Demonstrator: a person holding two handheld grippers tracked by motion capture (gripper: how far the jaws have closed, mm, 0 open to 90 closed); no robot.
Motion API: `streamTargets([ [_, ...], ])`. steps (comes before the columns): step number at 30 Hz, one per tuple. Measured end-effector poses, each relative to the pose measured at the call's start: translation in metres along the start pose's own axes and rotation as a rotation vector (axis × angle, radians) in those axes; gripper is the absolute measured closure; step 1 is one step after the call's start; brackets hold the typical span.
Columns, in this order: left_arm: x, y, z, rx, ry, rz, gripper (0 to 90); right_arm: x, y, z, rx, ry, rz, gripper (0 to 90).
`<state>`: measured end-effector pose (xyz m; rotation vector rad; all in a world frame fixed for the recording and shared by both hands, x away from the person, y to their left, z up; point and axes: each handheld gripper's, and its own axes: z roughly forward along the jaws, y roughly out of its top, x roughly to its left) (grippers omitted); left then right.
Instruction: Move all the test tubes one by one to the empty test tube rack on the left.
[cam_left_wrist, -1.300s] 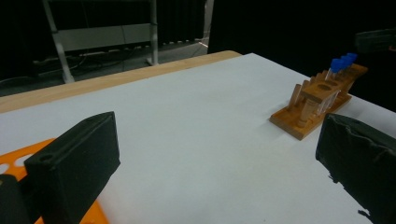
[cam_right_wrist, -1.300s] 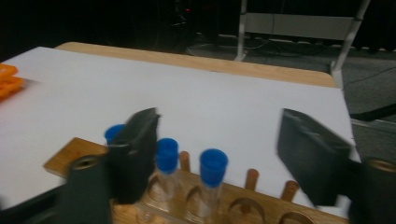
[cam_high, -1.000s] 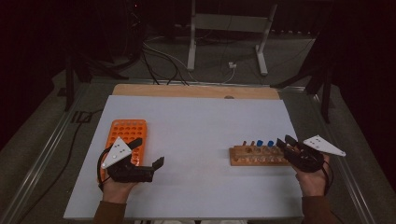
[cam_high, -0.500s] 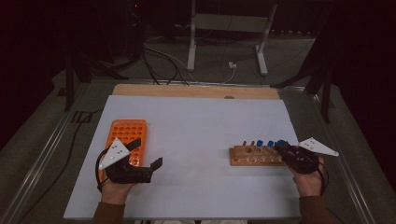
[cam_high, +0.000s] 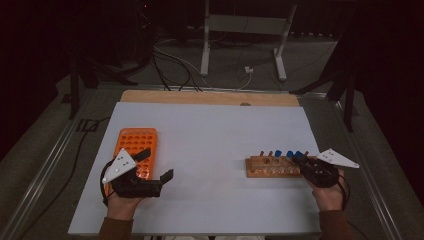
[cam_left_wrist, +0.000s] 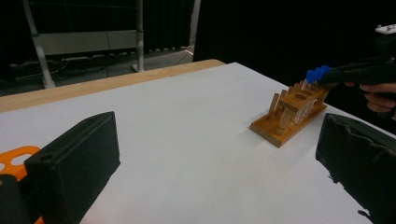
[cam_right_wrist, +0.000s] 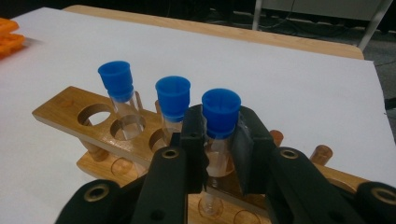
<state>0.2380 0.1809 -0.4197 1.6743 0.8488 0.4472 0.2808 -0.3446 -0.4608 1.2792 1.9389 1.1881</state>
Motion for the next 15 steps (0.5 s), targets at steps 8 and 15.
streamTargets([
  [8, -0.0007, 0.0013, -0.0011, -0.004, -0.003, 0.001, 0.8, -0.0008, -0.0030, 0.0022, 0.008, 0.000, 0.000, 76.5],
  [15, 0.0001, 0.0010, -0.0018, -0.003, 0.001, -0.001, 0.8, 0.0007, -0.0024, 0.0031, 0.015, -0.004, 0.002, 77.1],
])
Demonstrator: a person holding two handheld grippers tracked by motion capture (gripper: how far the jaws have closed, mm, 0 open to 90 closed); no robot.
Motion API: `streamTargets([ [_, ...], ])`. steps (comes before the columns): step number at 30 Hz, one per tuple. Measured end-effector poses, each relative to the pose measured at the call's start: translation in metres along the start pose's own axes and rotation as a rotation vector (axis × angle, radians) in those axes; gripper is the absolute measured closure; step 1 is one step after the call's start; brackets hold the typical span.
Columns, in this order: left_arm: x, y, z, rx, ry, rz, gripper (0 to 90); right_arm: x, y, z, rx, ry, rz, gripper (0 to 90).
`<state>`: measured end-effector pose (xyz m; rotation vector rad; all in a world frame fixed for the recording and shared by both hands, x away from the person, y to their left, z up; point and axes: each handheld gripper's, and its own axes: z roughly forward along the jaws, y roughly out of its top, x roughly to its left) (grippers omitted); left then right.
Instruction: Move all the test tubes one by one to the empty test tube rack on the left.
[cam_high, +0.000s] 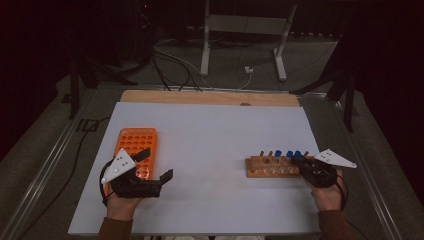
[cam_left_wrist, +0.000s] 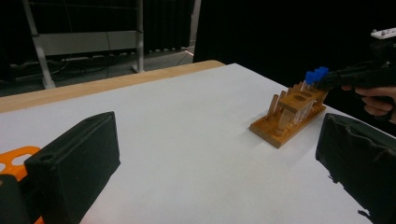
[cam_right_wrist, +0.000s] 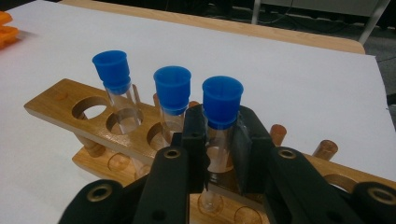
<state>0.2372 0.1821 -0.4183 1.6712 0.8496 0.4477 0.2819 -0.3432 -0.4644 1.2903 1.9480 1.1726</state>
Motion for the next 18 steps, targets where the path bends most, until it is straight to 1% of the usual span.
streamTargets([
  [3, 0.000, 0.000, 0.000, -0.003, 0.001, -0.003, 0.8, -0.001, 0.001, 0.000, 0.003, 0.003, 0.008, 77.1],
  [6, 0.001, 0.001, -0.001, -0.005, 0.002, -0.005, 0.8, -0.002, 0.004, -0.005, -0.015, 0.009, 0.025, 77.1],
  [8, 0.002, 0.001, -0.001, -0.006, 0.003, -0.009, 0.8, -0.003, 0.008, -0.008, -0.028, 0.005, 0.025, 77.2],
  [12, 0.003, 0.001, -0.002, -0.006, 0.007, -0.009, 0.8, -0.003, 0.014, -0.015, -0.038, 0.002, 0.022, 77.2],
  [18, 0.004, 0.001, -0.003, -0.006, 0.015, -0.009, 0.8, -0.003, 0.025, -0.022, -0.060, 0.007, 0.032, 77.2],
])
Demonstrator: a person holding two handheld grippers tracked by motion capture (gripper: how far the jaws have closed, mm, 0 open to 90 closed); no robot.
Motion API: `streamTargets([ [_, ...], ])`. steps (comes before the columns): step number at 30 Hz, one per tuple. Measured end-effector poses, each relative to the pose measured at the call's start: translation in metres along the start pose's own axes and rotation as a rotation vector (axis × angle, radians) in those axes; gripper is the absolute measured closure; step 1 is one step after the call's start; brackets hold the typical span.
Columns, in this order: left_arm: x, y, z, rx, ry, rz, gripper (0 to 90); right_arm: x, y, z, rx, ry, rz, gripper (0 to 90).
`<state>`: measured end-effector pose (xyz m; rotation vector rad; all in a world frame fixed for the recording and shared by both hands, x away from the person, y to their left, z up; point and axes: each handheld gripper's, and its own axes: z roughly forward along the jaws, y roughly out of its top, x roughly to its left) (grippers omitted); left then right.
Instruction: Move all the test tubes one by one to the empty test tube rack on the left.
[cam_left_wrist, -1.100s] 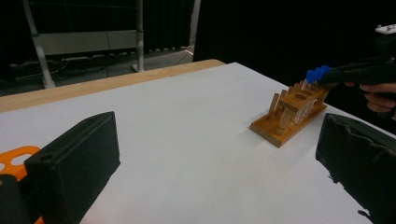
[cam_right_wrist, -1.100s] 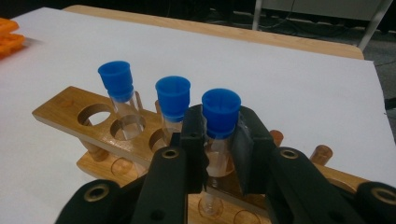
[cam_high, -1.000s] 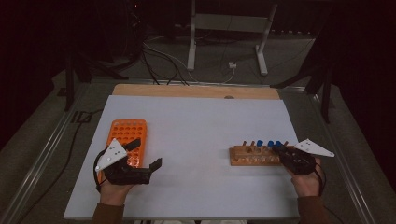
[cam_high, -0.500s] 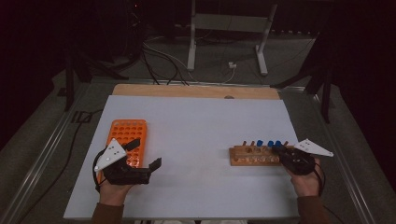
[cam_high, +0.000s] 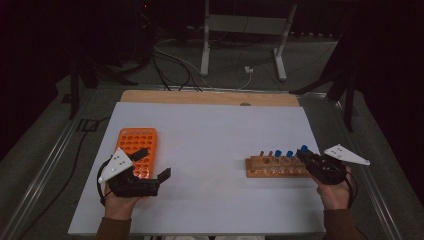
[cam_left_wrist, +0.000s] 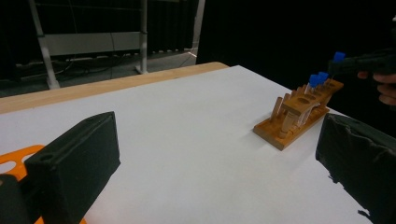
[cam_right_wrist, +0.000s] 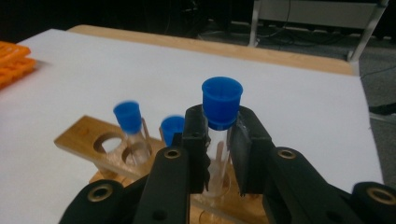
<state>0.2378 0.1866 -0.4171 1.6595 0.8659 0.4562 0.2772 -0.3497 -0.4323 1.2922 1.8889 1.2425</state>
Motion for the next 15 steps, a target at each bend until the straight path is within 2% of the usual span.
streamTargets([
  [15, -0.002, 0.001, 0.002, -0.006, 0.009, 0.002, 0.8, 0.003, 0.042, -0.024, -0.076, -0.011, -0.032, 77.2],
])
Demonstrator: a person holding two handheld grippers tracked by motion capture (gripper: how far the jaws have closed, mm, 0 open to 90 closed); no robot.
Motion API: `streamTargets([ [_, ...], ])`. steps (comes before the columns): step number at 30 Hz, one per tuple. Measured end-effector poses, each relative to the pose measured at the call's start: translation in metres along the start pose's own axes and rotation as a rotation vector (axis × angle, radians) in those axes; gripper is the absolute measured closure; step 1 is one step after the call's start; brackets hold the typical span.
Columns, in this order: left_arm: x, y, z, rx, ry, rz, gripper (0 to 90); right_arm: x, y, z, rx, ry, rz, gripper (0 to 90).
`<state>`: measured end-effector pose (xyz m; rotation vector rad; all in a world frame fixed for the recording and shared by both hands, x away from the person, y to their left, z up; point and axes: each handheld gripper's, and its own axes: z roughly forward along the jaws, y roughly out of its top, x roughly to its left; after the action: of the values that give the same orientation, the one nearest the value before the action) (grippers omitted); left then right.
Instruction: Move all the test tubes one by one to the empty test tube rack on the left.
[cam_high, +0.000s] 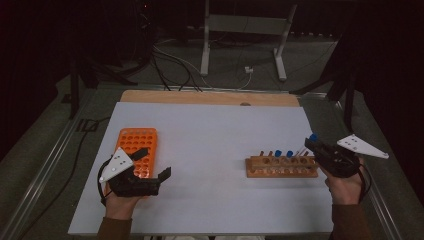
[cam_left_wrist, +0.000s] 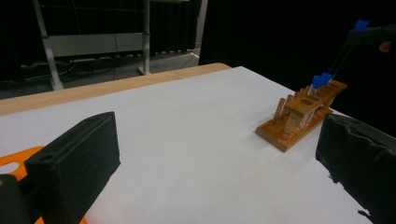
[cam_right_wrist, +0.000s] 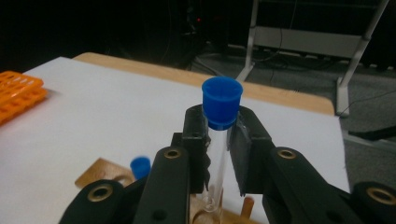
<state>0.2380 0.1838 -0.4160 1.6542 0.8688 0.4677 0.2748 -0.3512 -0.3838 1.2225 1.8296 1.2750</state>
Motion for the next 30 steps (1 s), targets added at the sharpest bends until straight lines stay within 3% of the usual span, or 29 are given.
streamTargets([
  [5, -0.003, 0.001, 0.001, -0.001, 0.002, 0.011, 0.8, 0.008, 0.014, 0.003, -0.021, 0.017, -0.021, 77.2],
  [12, -0.009, 0.003, 0.005, -0.008, 0.009, 0.027, 0.8, 0.033, 0.030, 0.015, -0.047, 0.062, -0.052, 77.2],
  [17, -0.017, 0.004, 0.009, -0.026, 0.030, 0.044, 1.3, 0.058, 0.038, 0.026, -0.053, 0.125, -0.080, 77.2],
  [22, -0.023, 0.004, 0.014, -0.019, 0.026, 0.054, 1.3, 0.082, 0.039, 0.039, -0.042, 0.211, -0.077, 77.2],
  [30, -0.031, 0.004, 0.021, 0.000, 0.014, 0.069, 1.6, 0.118, 0.032, 0.059, -0.004, 0.291, -0.112, 77.2],
])
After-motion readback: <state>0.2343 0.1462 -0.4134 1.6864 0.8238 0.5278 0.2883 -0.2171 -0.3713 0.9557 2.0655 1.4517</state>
